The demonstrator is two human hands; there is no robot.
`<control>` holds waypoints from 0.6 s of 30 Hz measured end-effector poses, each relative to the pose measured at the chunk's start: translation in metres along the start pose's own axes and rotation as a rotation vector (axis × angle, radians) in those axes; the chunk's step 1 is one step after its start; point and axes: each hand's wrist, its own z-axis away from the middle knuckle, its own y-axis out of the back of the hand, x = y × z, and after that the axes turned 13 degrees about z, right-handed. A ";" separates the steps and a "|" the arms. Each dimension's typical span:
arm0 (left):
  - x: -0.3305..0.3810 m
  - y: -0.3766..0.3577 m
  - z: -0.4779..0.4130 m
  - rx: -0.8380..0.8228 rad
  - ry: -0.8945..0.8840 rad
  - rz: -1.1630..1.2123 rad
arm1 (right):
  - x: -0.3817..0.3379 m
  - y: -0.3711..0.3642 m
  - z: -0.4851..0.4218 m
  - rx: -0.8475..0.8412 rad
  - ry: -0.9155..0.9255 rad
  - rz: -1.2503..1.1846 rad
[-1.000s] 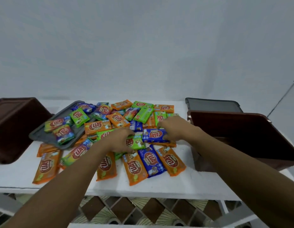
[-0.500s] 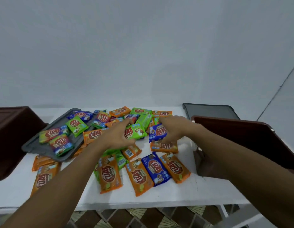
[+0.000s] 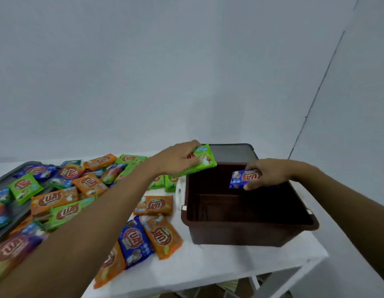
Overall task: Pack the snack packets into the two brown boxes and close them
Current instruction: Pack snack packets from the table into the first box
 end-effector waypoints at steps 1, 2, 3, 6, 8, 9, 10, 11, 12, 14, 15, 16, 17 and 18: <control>0.009 -0.011 -0.011 -0.052 -0.005 -0.024 | 0.010 -0.009 0.002 -0.025 -0.010 0.040; 0.017 -0.022 -0.021 -0.106 -0.001 -0.053 | 0.018 -0.017 0.002 -0.042 -0.011 0.086; 0.022 -0.033 -0.028 -0.157 0.012 -0.094 | 0.022 -0.025 0.000 -0.051 -0.007 0.128; 0.034 -0.069 -0.044 -0.281 0.041 -0.249 | 0.028 -0.042 -0.012 -0.060 0.019 0.226; 0.034 -0.088 -0.048 -0.358 0.083 -0.332 | 0.028 -0.048 -0.021 -0.079 0.035 0.298; 0.031 -0.096 -0.049 -0.404 0.131 -0.377 | 0.027 -0.051 -0.025 -0.084 0.042 0.339; 0.029 -0.102 -0.050 -0.451 0.188 -0.436 | 0.027 -0.052 -0.028 -0.079 0.047 0.387; 0.025 -0.106 -0.050 -0.491 0.241 -0.507 | 0.027 -0.055 -0.031 -0.063 0.053 0.430; 0.022 -0.110 -0.049 -0.514 0.262 -0.574 | 0.026 -0.057 -0.033 -0.046 0.056 0.460; 0.018 -0.116 -0.050 -0.511 0.246 -0.659 | 0.026 -0.062 -0.038 -0.021 0.062 0.485; 0.017 -0.118 -0.050 -0.489 0.222 -0.692 | 0.025 -0.065 -0.039 -0.011 0.065 0.500; 0.016 -0.120 -0.050 -0.464 0.196 -0.726 | 0.025 -0.069 -0.040 -0.002 0.068 0.518; 0.017 -0.120 -0.050 -0.445 0.180 -0.755 | 0.025 -0.071 -0.040 0.011 0.071 0.530; 0.017 -0.121 -0.050 -0.433 0.171 -0.779 | 0.025 -0.072 -0.039 0.027 0.072 0.532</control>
